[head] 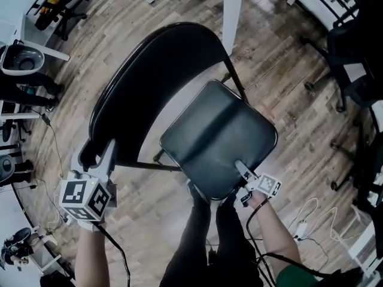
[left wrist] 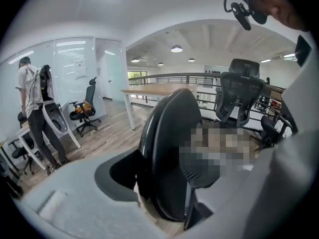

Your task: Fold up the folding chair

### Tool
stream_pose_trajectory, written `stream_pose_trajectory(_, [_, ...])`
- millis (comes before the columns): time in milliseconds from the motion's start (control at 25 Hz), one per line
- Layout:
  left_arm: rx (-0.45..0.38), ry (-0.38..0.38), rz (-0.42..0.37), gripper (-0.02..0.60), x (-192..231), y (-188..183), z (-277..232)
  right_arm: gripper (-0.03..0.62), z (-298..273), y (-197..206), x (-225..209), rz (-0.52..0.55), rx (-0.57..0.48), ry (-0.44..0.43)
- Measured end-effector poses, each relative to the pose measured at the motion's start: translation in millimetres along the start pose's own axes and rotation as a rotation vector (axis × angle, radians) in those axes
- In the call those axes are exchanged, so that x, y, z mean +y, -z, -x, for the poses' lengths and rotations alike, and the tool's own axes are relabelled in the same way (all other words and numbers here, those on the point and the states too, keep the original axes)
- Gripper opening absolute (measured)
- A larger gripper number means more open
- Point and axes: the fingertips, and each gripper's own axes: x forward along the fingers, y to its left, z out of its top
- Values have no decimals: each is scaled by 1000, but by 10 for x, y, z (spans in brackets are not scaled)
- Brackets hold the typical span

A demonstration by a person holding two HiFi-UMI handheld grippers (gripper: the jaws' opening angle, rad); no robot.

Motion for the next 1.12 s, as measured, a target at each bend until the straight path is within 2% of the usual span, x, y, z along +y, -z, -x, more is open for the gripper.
stream_pose_trajectory(80, [-19, -1, -15, 261, 0, -128, 118, 276, 1, 0, 344, 1, -7, -32])
stream_pose_trajectory(280, [-61, 0, -45, 247, 13, -377, 375, 235, -73, 26, 1015, 1, -4, -30])
stream_pose_trajectory(560, [-82, 11, -70, 236, 1, -579, 621, 221, -97, 43, 1508, 10, 3, 46])
stream_pose_trajectory(800, [-127, -18, -94, 238, 98, -772, 753, 187, -316, 24, 2166, 19, 7, 17])
stream_pose_trajectory(880, [-123, -22, -97, 238, 139, -830, 778, 173, -402, 31, 2390, 19, 10, 16])
stream_pose_trajectory(1120, [-99, -12, -102, 235, 153, -909, 911, 160, -571, 68, 2772, 23, -2, 94])
